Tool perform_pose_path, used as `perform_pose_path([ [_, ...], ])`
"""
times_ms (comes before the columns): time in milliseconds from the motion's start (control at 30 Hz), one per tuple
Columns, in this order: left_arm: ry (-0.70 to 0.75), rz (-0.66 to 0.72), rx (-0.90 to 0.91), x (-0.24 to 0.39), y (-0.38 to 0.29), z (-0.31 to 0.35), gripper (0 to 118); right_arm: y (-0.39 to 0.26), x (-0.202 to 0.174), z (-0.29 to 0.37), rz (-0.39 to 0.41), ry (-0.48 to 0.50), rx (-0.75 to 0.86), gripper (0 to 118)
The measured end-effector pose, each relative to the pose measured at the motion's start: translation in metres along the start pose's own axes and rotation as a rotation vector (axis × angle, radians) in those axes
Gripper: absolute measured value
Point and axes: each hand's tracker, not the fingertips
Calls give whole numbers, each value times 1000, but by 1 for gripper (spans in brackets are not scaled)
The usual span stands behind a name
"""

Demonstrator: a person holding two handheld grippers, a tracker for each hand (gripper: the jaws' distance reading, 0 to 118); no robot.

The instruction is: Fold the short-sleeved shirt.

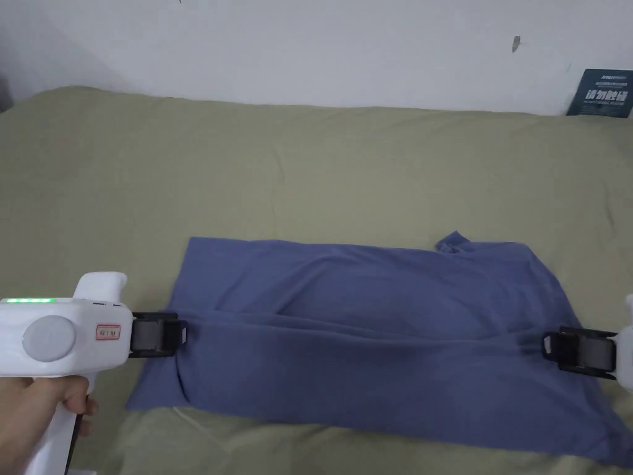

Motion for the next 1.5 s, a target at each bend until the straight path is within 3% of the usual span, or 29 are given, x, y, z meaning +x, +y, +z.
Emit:
perform_pose_path([
  [100, 14, -1, 20, 5, -21, 28, 116, -28, 1, 23, -8, -4, 4, 111],
  [133, 17, 1, 33, 6, -28, 37, 111, -34, 0, 32, -7, -2, 6, 106],
  [167, 24, 12, 48, 8, -37, 47, 100, -39, -6, 39, -5, -8, 2, 90],
  [200, 22, 14, 58, 10, -44, 56, 77, -48, -8, 50, -9, -28, 37, 62],
  [233, 21, 19, 67, 6, -53, 51, 29, -56, -10, 59, -17, -32, 64, 6],
  [267, 20, 27, 68, 7, -60, 54, 0, -63, -12, 64, -24, -39, 64, 2],
  [433, -33, 55, 28, 14, -72, 57, 1, -87, -15, 78, 8, -9, 48, 2],
  [467, -16, 36, 27, 17, -70, 55, 23, -90, -16, 79, 19, -20, 43, 2],
  [533, 35, 25, 7, 26, -70, 43, 118, -95, -12, 80, 14, -11, 38, 2],
  [633, 79, 77, 20, 28, -69, 23, 115, -97, -8, 80, 1, 1, 29, 2],
  [733, 96, 43, -49, 34, -72, -5, 114, -98, 2, 70, 4, -1, 6, 2],
  [767, 119, 38, -58, 25, -61, 0, 111, -97, 5, 67, 2, -3, -4, 2],
  [833, 112, 44, -70, 24, -60, -7, 89, -98, 6, 63, 9, -13, -9, 2],
  [900, 108, 48, -75, 25, -59, -8, 85, -96, 10, 58, 12, -20, -16, 2],
  [933, 135, 25, -64, 28, -59, -4, 76, -95, 12, 55, 12, -24, -22, 2],
  [967, 124, 2, -36, 30, -60, 2, 52, -95, 12, 54, 16, -27, -23, 2],
  [1000, 113, 1, -25, 30, -60, 4, 10, -94, 13, 52, 16, -29, -23, 2],
  [1033, 81, 15, 4, 24, -59, 10, 4, -92, 15, 50, 14, -28, -25, 2],
  [1067, 75, 31, -3, 25, -59, 13, 4, -90, 16, 48, 9, -26, -28, 8],
  [1100, 73, 28, -17, 27, -58, 14, 4, -89, 12, 51, 7, -28, -27, 31],
  [1133, 71, 23, -15, 30, -59, 15, 4, -88, 12, 50, 2, -25, -26, 83],
  [1167, 75, 16, -18, 31, -59, 14, 4, -88, 12, 46, 5, -19, -32, 116],
  [1200, 78, 11, -20, 33, -59, 14, 4, -88, 10, 40, 14, -29, -46, 117],
  [1233, 78, 12, -25, 35, -58, 14, 4, -84, 11, 46, 20, -45, 39, 111],
  [1300, 67, 19, -40, 26, -55, 8, 4, -80, 9, 36, 37, -34, -71, 110],
  [1333, 70, 14, -42, 25, -54, 7, 4, -79, 9, 32, 35, -32, -74, 100],
  [1367, 75, 11, -47, 24, -51, 6, 4, -82, 10, 25, 31, -26, -82, 80],
  [1433, 84, 3, -43, 28, -54, 7, 4, -82, 12, 18, 22, -27, -113, 9],
  [1500, 79, -1, -53, 29, -51, 8, 4, -86, 17, 17, 12, 5, -96, 9],
])
